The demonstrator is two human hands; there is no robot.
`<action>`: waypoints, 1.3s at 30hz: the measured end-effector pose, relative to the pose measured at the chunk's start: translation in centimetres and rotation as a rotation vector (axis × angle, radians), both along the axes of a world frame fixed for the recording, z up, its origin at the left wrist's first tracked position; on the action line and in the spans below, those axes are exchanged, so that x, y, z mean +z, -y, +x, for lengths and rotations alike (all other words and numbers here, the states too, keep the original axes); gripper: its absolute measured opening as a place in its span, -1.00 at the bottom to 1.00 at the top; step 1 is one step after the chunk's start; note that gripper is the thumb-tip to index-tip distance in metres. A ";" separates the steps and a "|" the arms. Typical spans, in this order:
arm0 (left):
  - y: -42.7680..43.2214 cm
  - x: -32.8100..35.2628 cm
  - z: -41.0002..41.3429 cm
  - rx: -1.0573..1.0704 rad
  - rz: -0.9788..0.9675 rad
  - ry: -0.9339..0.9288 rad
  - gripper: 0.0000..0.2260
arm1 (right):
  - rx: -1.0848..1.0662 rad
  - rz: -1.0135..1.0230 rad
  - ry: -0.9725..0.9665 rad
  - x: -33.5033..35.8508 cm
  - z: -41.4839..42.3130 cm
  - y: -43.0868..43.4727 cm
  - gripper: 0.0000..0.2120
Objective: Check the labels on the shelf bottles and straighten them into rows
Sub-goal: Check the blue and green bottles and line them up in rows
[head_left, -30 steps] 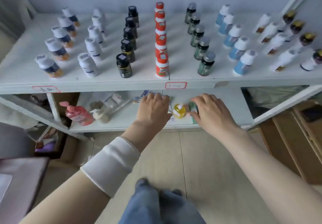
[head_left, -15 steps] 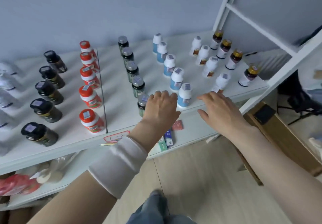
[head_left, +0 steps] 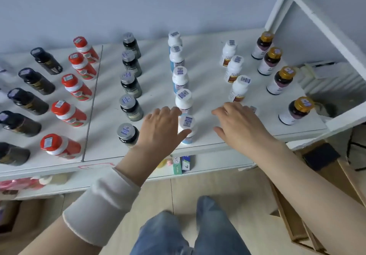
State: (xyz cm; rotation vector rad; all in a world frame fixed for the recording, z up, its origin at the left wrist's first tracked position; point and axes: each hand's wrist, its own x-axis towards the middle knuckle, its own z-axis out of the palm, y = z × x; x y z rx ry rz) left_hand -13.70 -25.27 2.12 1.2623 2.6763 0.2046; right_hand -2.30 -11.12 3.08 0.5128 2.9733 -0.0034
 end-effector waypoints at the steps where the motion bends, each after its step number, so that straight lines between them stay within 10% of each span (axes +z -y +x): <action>1: -0.2 -0.4 0.3 0.028 0.005 0.009 -0.52 | 0.032 -0.016 -0.001 -0.2 -0.3 -0.4 -0.68; 10: -1.8 -2.8 1.5 0.234 0.239 0.164 -0.56 | 0.125 -0.150 -0.010 -3.5 -1.2 -2.5 -0.67; 19: 0.4 -0.8 2.6 0.430 1.007 1.044 -0.76 | -0.376 -1.747 -0.375 -2.5 0.7 -0.3 -0.67; 26: 0.5 -0.3 2.9 0.437 1.038 1.067 -0.90 | -0.139 -1.492 -0.623 -2.8 1.7 1.4 -0.63; 32: 1.9 -0.6 2.2 0.167 1.077 1.051 -0.75 | -0.397 -1.867 -0.570 -2.1 2.0 1.6 -0.68; 39: 1.5 -0.3 2.4 0.296 1.149 1.154 -0.79 | -0.196 -1.673 -0.624 -2.5 2.6 2.2 -0.59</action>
